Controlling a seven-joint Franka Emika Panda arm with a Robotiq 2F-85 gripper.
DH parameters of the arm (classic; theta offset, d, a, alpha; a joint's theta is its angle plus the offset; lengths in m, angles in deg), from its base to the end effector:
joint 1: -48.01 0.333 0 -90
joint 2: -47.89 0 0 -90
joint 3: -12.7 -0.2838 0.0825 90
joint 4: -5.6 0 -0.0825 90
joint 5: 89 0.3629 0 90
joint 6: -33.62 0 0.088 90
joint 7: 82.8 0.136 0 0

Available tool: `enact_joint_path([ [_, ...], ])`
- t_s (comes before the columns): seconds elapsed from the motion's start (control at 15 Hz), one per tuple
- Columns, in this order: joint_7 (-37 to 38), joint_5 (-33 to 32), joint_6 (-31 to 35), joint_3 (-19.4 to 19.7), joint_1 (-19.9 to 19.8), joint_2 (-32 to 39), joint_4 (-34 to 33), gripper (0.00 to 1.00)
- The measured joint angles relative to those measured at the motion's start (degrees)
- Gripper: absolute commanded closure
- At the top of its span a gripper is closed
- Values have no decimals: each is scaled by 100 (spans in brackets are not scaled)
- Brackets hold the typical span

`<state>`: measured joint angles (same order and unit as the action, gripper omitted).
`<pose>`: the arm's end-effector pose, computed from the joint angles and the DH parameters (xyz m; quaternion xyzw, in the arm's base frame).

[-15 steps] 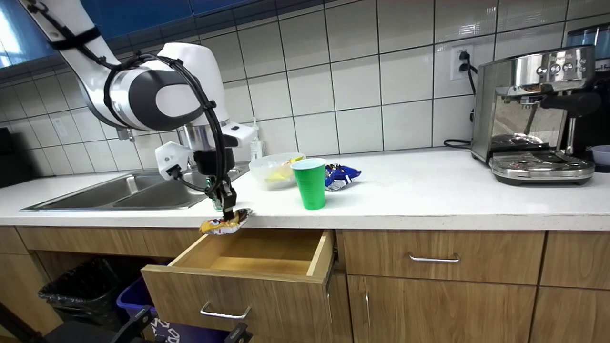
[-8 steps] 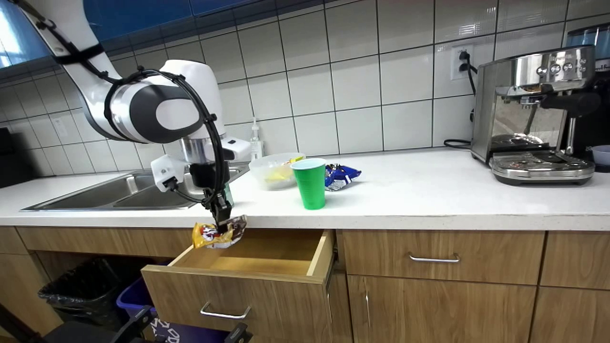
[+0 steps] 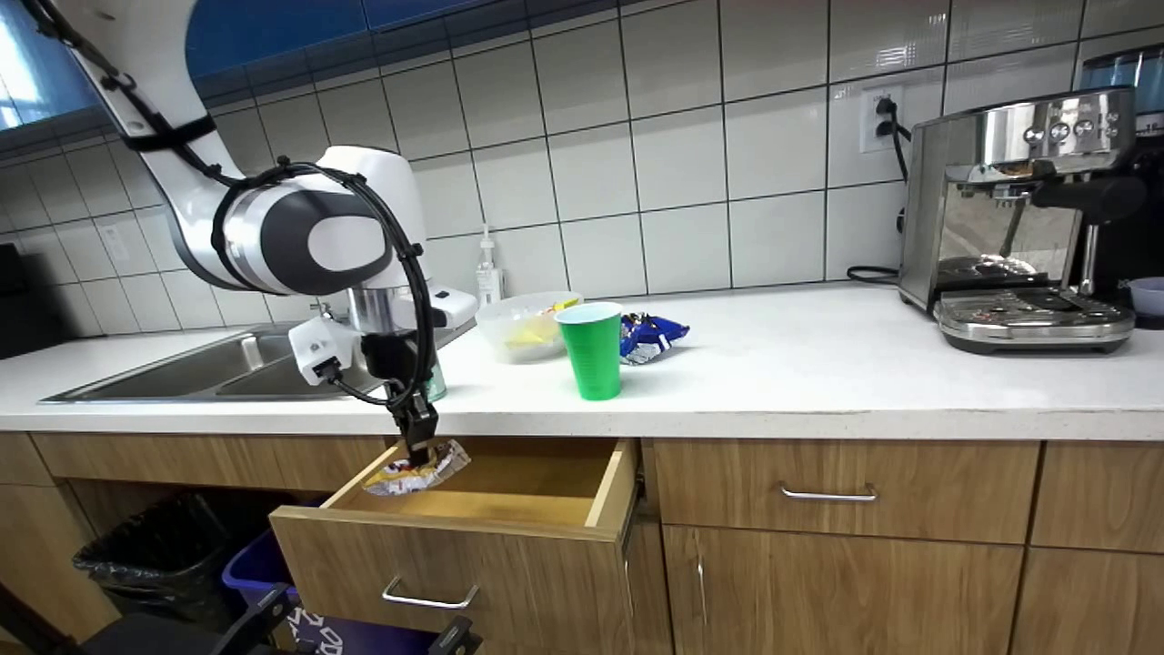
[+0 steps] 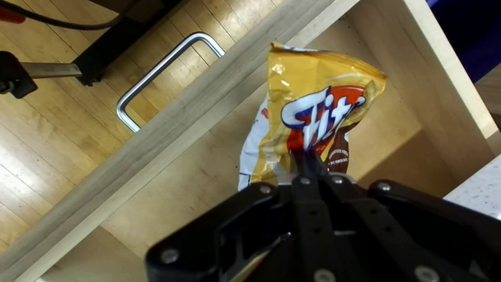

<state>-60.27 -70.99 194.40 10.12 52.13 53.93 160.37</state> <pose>0.3939 0.0351 0.1543 -0.9578 0.2825 0.0141 0.0520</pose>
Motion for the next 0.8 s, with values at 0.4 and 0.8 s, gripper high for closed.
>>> enact_joint_path([
  [0.4,-55,306,32,-91,0,343,-274,100],
  [0.8,-250,755,372,-290,-1,703,-550,72],
])
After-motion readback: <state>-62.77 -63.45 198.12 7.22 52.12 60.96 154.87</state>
